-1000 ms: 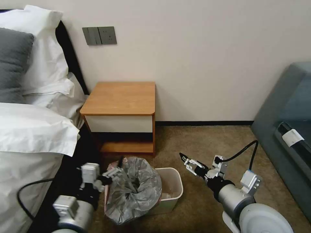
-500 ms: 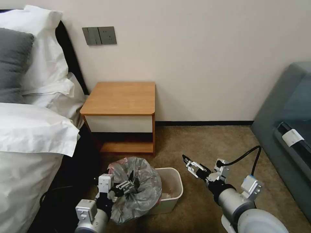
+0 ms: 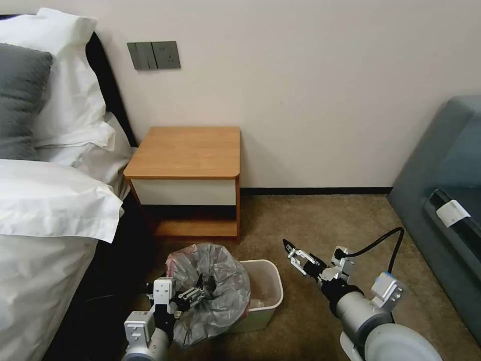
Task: Pick up the garbage bag from the table and place it over the trash can.
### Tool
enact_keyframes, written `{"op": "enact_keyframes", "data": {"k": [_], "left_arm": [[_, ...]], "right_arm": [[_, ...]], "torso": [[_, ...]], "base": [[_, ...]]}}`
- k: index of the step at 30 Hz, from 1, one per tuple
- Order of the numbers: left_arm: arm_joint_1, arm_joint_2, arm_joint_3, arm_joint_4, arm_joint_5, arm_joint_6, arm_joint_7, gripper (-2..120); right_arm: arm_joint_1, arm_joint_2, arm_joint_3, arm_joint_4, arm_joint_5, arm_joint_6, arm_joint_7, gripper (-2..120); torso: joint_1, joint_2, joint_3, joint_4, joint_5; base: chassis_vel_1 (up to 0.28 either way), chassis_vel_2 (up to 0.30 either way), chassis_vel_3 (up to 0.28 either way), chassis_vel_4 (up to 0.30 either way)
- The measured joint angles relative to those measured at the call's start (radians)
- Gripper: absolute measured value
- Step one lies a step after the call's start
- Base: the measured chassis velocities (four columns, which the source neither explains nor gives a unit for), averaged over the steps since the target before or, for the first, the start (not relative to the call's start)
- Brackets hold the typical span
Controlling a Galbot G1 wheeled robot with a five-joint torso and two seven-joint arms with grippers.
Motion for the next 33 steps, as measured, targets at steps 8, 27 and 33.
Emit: {"op": "enact_keyframes", "data": {"k": [8, 27, 33], "left_arm": [[-0.021, -0.002, 0.010, 0.047, -0.010, 0.000, 0.004, 100], [-0.025, -0.012, 0.008, -0.018, 0.031, 0.016, -0.043, 100], [-0.026, -0.016, 0.043, -0.009, 0.031, 0.027, -0.042, 100]], "right_arm": [[-0.003, -0.003, 0.002, -0.006, -0.002, 0.004, 0.001, 100], [0.014, -0.009, -0.008, -0.027, 0.001, 0.006, -0.003, 100], [0.012, -0.009, -0.007, -0.029, 0.001, 0.006, -0.004, 100]], "torso": [[0.000, 0.000, 0.000, 0.0000, 0.0000], [0.000, 0.000, 0.000, 0.0000, 0.0000], [0.000, 0.000, 0.000, 0.0000, 0.0000]], "base": [[0.000, 0.000, 0.000, 0.000], [0.000, 0.000, 0.000, 0.000], [0.000, 0.000, 0.000, 0.000]]}}
